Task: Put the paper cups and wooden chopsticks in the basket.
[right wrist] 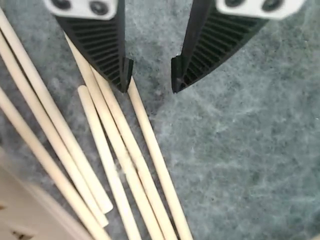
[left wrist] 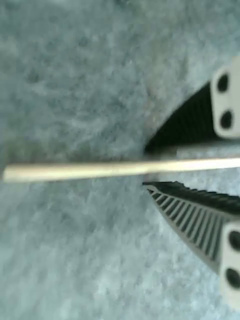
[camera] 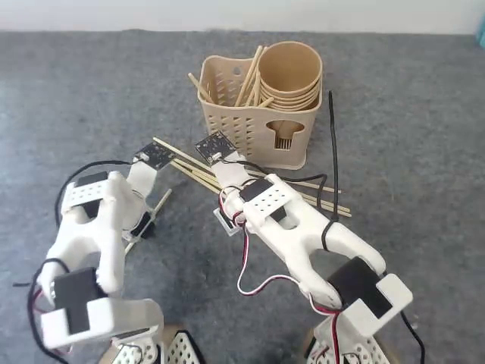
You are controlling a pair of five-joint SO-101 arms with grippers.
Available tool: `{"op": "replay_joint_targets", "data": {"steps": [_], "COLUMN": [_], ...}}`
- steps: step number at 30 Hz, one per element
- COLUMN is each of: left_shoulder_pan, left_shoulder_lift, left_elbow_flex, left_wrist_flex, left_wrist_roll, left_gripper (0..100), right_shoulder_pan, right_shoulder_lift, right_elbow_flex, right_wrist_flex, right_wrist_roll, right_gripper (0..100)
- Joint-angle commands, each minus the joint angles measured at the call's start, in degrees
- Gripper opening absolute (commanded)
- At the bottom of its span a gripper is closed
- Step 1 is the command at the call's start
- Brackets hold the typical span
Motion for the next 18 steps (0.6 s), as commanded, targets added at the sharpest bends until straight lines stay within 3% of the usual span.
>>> {"op": "replay_joint_targets", "data": {"steps": [1,10,18], "left_shoulder_pan": [-0.62,0.35,-2.29], "left_shoulder_lift": [0.88,0.79,0.7], "left_elbow_flex": [-2.42,-4.26,-17.01], "left_wrist_flex": [1.32,10.81,23.65], "left_wrist_roll": [-0.09,-0.09,0.18], "left_gripper": [1,1,1], "right_shoulder_pan": [-0.22,0.31,0.13], "right_shoulder_lift": [-0.75,-3.38,-9.89], "right_elbow_flex": [-2.37,-1.67,3.34], "right_wrist_flex": [0.57,4.18,4.44], "right_wrist_roll": [0.62,0.7,0.7], "right_gripper": [14.4,14.4,14.4]}}
